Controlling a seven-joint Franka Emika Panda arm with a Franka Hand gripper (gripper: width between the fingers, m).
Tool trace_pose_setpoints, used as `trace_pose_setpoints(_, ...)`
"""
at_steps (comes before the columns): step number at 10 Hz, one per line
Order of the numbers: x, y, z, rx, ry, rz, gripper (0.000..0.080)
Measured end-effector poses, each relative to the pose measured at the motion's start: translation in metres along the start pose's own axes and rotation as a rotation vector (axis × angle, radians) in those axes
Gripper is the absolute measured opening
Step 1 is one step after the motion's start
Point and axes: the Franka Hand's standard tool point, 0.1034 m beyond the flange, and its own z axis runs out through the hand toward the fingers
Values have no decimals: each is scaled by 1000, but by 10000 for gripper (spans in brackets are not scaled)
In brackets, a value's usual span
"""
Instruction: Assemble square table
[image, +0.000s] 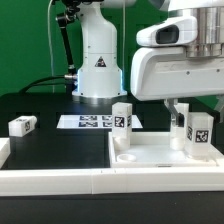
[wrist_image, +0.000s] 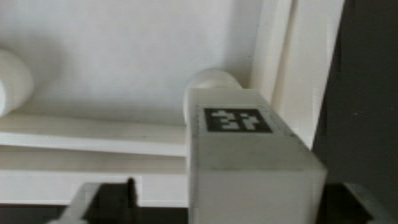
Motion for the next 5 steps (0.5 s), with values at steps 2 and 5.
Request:
trace_pose_setpoints(2,0,0,0,0,0,21,291)
trace_pose_setpoints(5,0,0,0,1,0,133,291)
